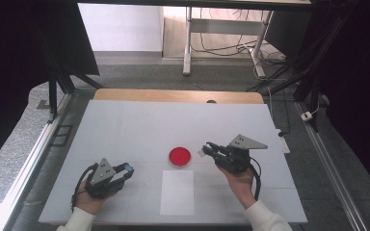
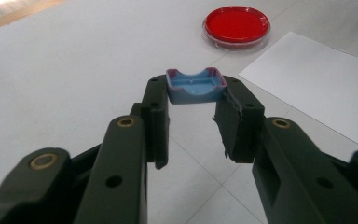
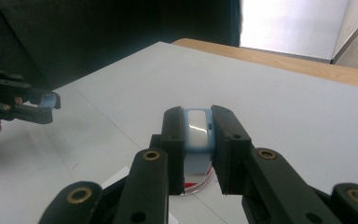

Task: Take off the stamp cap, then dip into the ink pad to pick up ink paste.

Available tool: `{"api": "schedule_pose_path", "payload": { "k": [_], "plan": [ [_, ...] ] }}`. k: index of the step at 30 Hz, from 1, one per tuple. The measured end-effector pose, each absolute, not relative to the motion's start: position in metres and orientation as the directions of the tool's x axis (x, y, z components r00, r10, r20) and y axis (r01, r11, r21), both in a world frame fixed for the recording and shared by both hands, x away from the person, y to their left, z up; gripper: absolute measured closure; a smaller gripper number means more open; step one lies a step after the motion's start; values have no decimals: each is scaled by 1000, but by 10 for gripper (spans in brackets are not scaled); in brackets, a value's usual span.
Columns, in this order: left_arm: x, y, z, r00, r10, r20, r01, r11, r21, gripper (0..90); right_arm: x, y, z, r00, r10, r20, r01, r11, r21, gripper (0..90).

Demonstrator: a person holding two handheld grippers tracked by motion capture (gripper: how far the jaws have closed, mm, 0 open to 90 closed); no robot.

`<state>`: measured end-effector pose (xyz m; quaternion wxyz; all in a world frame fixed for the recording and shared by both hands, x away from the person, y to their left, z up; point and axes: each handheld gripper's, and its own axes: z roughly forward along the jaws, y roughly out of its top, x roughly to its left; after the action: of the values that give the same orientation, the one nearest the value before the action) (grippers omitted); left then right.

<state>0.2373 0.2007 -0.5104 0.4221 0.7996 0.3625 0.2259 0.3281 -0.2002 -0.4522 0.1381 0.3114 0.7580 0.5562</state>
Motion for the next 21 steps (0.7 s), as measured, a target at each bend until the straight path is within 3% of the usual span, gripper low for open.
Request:
{"api": "schedule_pose_path", "payload": {
  "k": [21],
  "plan": [
    [241,197,-511,645,762,57,385,-388,837,651,334,-197,-447,-768,634,94,293,216,931,749]
  ]
}}
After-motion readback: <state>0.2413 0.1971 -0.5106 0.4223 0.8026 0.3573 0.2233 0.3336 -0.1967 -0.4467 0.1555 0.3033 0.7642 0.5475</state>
